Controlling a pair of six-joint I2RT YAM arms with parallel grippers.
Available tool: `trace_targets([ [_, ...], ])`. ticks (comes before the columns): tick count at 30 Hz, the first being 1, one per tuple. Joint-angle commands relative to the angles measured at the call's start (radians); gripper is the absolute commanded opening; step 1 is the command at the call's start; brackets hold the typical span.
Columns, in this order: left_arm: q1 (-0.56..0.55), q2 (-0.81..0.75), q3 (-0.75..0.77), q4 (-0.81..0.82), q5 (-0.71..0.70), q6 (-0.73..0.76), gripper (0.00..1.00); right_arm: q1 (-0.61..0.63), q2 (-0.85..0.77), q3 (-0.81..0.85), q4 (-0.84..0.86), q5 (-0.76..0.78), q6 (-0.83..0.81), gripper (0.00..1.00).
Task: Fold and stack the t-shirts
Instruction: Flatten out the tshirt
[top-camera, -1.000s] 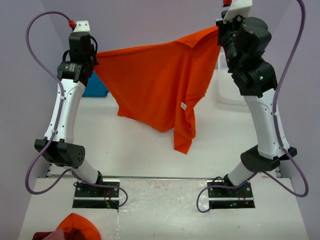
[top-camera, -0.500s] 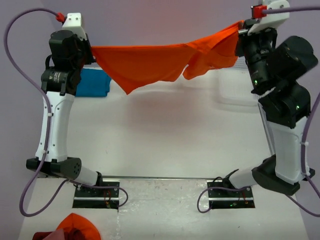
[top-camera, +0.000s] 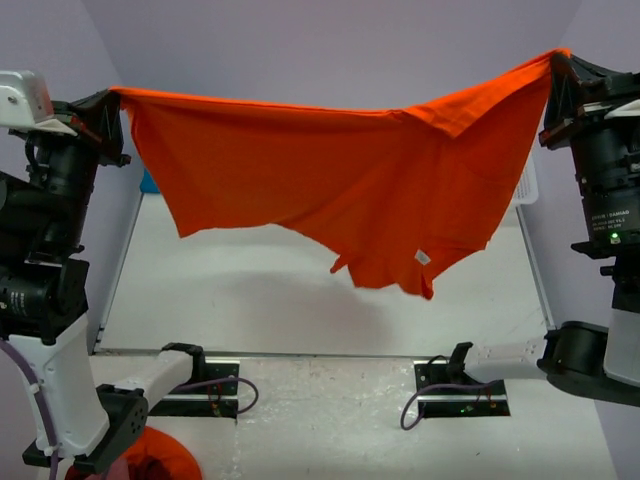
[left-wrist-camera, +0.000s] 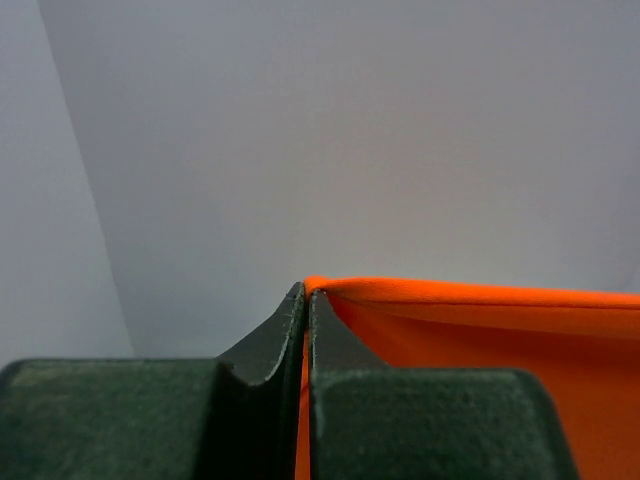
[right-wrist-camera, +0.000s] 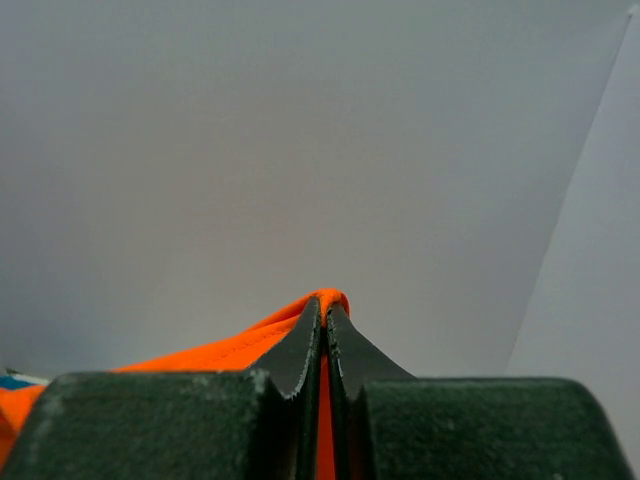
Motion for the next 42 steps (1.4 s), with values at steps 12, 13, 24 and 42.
trace_targets([
  [12,0.002,0.291,-0.164,0.180,-0.062,-0.014,0.00,-0.352,0.210,-0.004,0.033,-0.214,0.100,0.00],
  [13,0.003,0.311,-0.135,0.180,-0.062,-0.002,0.00,-0.406,0.224,0.005,0.030,-0.263,0.119,0.00],
  [24,0.005,0.437,-0.004,0.178,-0.068,0.035,0.00,-0.533,0.348,0.123,-0.065,-0.363,0.206,0.00],
  [42,0.003,0.086,-0.095,0.034,0.061,-0.029,0.00,-0.011,0.046,-0.038,0.023,0.062,-0.034,0.00],
])
